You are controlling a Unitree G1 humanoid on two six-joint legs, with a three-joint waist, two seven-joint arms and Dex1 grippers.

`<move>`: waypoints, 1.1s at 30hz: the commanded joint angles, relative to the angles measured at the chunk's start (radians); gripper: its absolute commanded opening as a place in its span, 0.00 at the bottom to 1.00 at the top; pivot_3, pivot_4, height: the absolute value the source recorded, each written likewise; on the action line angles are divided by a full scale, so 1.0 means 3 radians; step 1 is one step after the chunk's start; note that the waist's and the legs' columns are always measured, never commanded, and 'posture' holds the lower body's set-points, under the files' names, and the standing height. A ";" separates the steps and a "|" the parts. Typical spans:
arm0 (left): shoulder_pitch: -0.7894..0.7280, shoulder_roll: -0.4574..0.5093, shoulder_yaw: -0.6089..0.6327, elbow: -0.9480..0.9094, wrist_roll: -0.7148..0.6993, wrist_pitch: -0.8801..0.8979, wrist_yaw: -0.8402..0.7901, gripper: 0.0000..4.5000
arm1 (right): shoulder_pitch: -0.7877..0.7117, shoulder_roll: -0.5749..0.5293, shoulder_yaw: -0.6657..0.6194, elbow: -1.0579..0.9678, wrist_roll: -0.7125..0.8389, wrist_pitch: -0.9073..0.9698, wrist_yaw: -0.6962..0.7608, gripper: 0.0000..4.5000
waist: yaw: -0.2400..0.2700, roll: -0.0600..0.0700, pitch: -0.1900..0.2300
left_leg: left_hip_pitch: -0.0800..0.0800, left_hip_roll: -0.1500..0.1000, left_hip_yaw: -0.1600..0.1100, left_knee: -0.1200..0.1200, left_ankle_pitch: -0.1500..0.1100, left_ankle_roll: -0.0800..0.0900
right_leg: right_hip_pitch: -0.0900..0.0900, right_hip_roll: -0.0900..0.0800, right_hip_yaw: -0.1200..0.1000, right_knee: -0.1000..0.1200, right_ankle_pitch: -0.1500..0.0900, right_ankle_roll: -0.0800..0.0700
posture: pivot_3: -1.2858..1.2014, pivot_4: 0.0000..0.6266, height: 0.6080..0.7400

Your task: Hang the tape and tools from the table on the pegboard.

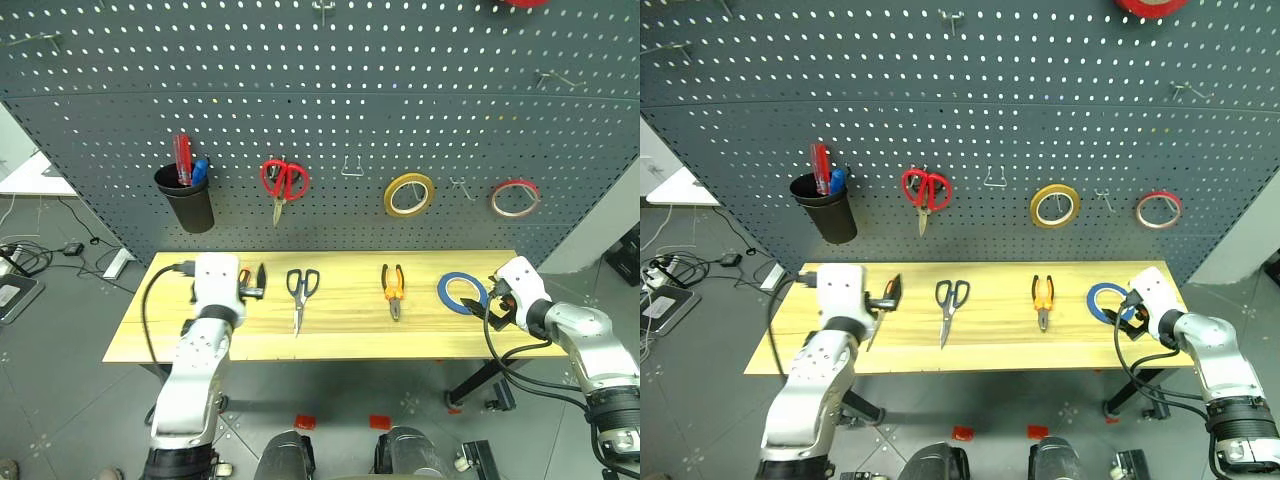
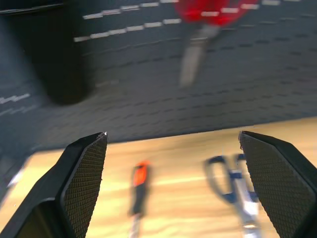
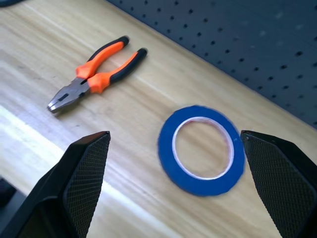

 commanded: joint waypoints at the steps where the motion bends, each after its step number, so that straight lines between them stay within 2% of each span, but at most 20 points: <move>1: -0.0198 0.0082 -0.0321 0.0127 -0.0018 0.0058 -0.0396 0.99 | -0.0110 0.0023 0.0132 -0.0280 -0.0038 0.0273 -0.0016 1.00 | -0.0011 0.0000 0.0041 | -0.0011 0.0001 0.0000 -0.0001 0.0000 0.0000 | -0.0010 0.0001 -0.0001 0.0001 0.0002 -0.0004 | 0.42 0.33 1.00; 7: -0.0483 0.0375 -0.0538 0.0318 -0.0313 0.0067 -0.1267 0.99 | -0.0568 0.0154 0.0488 0.0190 -0.0325 0.0253 -0.0112 1.00 | -0.0079 -0.0007 0.0203 | -0.0033 0.0002 0.0005 -0.0001 0.0001 0.0001 | -0.0037 0.0002 0.0003 0.0005 0.0004 -0.0007 | 0.42 0.39 1.00; 13: -0.0705 0.0437 -0.0627 0.0359 -0.0626 0.0028 -0.1913 0.99 | -0.1306 0.0368 0.0688 0.1472 -0.0581 -0.0131 -0.0187 1.00 | -0.0102 -0.0012 0.0297 | -0.0037 -0.0001 0.0008 0.0000 0.0001 0.0000 | -0.0038 0.0000 0.0001 0.0004 0.0004 -0.0005 | 0.43 0.40 1.00; 20: -0.0743 0.0412 -0.0753 0.0390 -0.0564 -0.0068 -0.2010 0.99 | -0.1889 0.0511 0.0726 0.2636 -0.0728 -0.0318 -0.0182 1.00 | -0.0102 -0.0012 0.0312 | -0.0038 -0.0001 0.0015 -0.0003 0.0006 -0.0014 | -0.0038 -0.0005 0.0001 0.0003 -0.0007 0.0012 | 0.44 0.38 1.00; 26: -0.0706 0.0423 -0.0812 0.0352 -0.0543 -0.0096 -0.2027 0.99 | -0.2129 0.0618 0.0764 0.3201 -0.0831 -0.0390 -0.0065 1.00 | -0.0108 -0.0012 0.0313 | -0.0038 -0.0001 0.0015 -0.0003 0.0006 -0.0014 | -0.0037 -0.0006 0.0000 0.0004 -0.0007 0.0013 | 0.44 0.37 1.00; 33: -0.0662 0.0360 -0.0816 0.0299 -0.0570 -0.0073 -0.1984 1.00 | -0.2192 0.0705 0.0801 0.3406 -0.0960 -0.0500 -0.0130 0.49 | -0.0109 -0.0011 0.0314 | -0.0037 -0.0001 0.0016 -0.0002 0.0006 -0.0015 | -0.0037 -0.0007 0.0001 0.0007 -0.0007 0.0013 | 0.44 0.37 1.00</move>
